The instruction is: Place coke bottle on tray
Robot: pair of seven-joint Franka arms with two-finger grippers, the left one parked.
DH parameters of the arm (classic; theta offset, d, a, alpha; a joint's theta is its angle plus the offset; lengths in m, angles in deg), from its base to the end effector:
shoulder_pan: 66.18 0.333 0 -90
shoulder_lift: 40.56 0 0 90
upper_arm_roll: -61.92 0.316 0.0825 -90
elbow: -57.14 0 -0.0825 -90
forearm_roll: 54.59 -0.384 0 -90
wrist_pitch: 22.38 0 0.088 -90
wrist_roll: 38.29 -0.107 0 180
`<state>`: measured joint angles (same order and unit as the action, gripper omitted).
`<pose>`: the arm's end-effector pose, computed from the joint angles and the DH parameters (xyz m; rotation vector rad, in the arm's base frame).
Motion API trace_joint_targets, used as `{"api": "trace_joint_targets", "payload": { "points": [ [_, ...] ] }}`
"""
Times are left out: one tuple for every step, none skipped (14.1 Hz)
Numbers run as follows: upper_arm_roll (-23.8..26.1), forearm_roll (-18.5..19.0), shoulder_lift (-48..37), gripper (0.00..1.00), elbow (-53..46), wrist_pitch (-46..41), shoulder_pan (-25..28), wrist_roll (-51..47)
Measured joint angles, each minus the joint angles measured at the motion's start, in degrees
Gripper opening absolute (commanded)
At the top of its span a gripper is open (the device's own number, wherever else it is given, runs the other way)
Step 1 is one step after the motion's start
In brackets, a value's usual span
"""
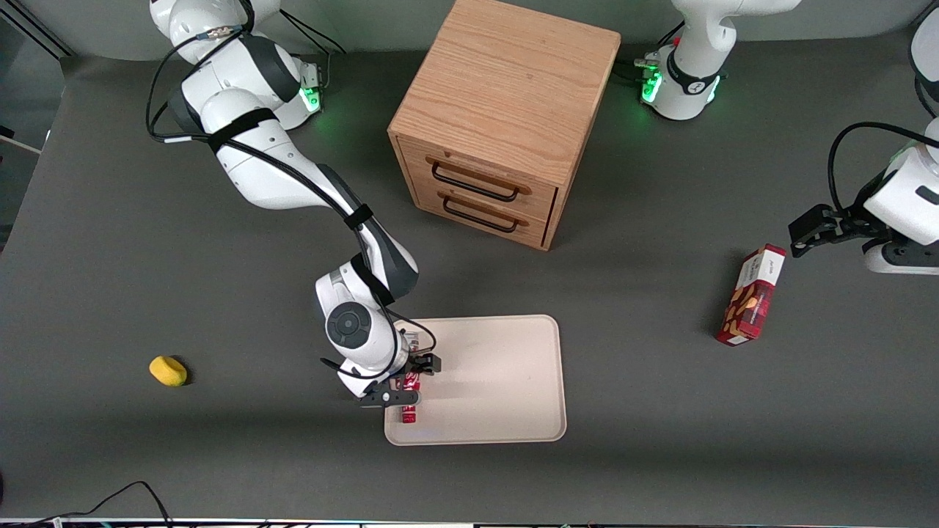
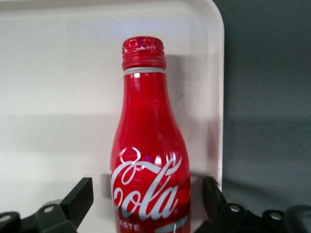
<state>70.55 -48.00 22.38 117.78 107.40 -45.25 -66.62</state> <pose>0.7035 0.3475 0.1676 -3.0494 -0.0010 -0.1314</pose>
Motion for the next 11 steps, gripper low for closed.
{"api": "trace_joint_targets", "payload": {
  "points": [
    [0.0,0.0,0.0,1.0,-0.06,0.0,0.01,0.0],
    [0.01,-0.03,-0.04,1.0,-0.17,0.0,0.04,0.0],
    [0.01,-0.07,-0.22,1.0,-0.3,-0.08,0.1,0.0],
    [0.02,-0.09,-0.62,1.0,-0.51,-0.58,0.23,0.0],
    [0.03,-0.1,-1.32,1.0,-0.73,-1.49,0.45,0.0],
    [0.03,-0.1,-2.26,1.0,-0.87,-2.7,0.7,0.0],
    [0.02,-0.1,-3.39,1.0,-0.93,-3.88,0.95,0.0],
    [0.03,-0.1,-4.55,1.0,-0.99,-4.86,1.23,0.0],
    [0.02,-0.1,-5.76,1.0,-1.05,-5.62,1.39,0.0],
    [-0.04,-0.1,-7.0,1.0,-1.08,-6.81,1.38,0.0],
    [-0.18,-0.1,-8.32,1.0,-1.01,-8.16,1.25,0.0]
  ]
}}
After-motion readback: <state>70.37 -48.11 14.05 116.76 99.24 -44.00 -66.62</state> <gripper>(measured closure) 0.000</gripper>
